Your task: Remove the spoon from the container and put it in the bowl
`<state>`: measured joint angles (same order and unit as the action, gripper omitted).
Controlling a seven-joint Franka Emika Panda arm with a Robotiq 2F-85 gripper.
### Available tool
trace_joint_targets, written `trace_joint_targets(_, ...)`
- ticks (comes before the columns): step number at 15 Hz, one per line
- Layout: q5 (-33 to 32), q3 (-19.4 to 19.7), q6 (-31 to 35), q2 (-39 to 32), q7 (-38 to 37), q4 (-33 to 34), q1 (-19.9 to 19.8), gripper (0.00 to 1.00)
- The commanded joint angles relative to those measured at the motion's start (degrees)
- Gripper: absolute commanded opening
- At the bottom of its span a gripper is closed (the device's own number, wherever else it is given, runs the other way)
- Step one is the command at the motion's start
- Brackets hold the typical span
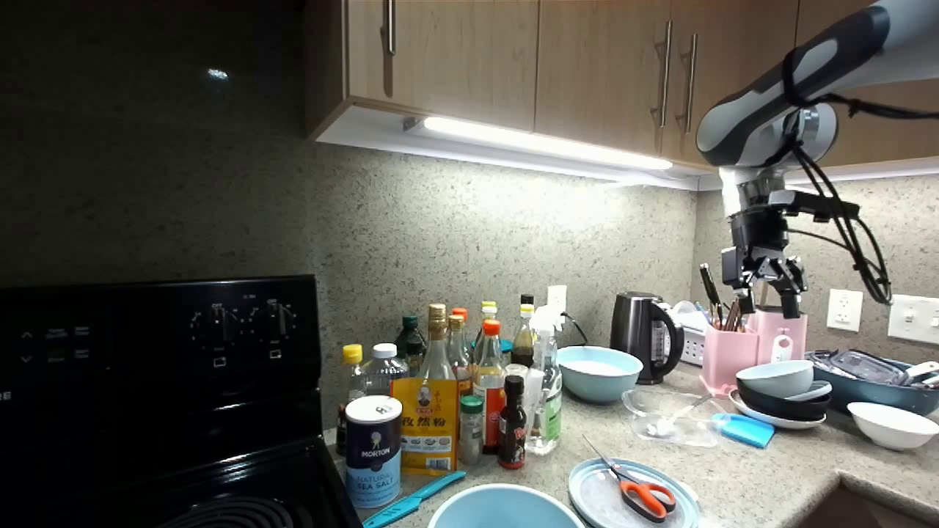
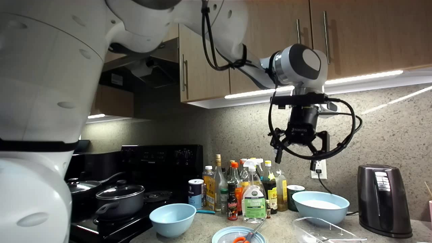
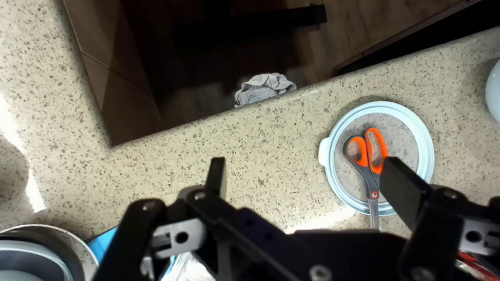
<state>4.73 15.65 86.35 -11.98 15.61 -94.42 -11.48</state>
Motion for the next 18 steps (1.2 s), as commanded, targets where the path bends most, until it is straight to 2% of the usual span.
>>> trace_joint_targets(1, 2.4, -2.8, -2.9, -10.4, 0.6, 9.9, -2.6, 1.0)
trace_joint_targets(5, 0.9, -5.3, -5.6, -19.4, -0.6, 18.3, -3.8, 1.0)
trace_joint_targets(9, 0.1, -6.1, -9.5, -26.7, -1.8, 24.3, -5.3, 1.0)
trace_joint_targets(10, -0.3, -6.5, -6.2, -23.6, -0.9, 20.3, -4.7, 1.0)
trace_joint_targets(16, -0.2, -7.0, -6.3, -24.9, -0.8, 21.4, -5.1, 1.0)
trace_joint_targets(18, 0.6, -7.4, -5.6, -28.0, -1.4, 23.5, -5.4, 1.0)
